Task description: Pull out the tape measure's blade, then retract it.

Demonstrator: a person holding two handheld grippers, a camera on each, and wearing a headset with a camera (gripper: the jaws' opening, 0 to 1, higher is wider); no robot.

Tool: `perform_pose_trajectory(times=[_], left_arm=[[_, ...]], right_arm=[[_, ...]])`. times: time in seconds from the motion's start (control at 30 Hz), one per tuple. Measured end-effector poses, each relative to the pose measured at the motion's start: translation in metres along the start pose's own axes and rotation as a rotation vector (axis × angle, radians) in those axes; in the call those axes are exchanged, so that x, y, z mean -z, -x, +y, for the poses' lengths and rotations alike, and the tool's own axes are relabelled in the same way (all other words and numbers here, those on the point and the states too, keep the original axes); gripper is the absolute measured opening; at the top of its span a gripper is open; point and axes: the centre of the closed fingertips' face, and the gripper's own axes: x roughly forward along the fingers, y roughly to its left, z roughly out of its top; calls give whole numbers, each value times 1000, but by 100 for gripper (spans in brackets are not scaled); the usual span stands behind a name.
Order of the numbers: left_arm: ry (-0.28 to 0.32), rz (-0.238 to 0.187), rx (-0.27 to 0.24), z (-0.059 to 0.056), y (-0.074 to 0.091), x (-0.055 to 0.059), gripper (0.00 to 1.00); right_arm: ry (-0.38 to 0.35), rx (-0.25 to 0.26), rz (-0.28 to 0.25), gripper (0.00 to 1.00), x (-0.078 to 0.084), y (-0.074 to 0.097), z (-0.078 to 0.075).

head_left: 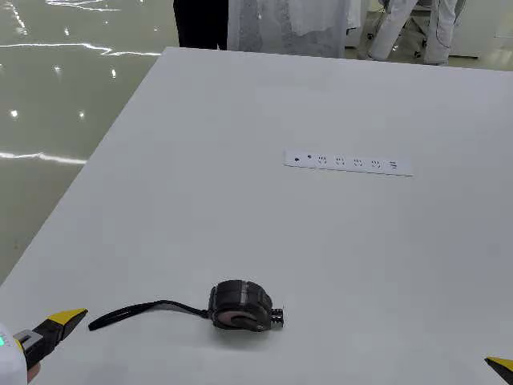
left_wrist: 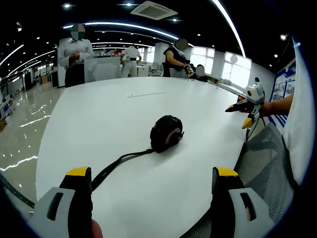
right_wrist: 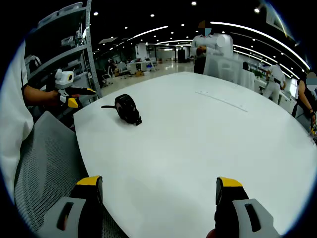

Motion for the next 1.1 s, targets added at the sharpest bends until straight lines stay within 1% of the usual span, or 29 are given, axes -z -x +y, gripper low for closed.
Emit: perform_pose_trajectory(times=[0.3,0.7,0.83,0.97,1.1], left_arm=[[3,7,1,1,0,3,99],[0,6,15,-3,-2,3,99],[5,11,24,-6,-4,5,99],[-6,7,38,-10,-7,1,99],[-21,11,46,-11,-8,-1,99]], right_arm=[[4,-3,17,96,7,-2,2],[21,-5,29,96,7,-2,4],[26,2,12,96,1,-1,2],[33,-3,18,96,2,-1,3],[30,-1,17,96,3,-2,3]])
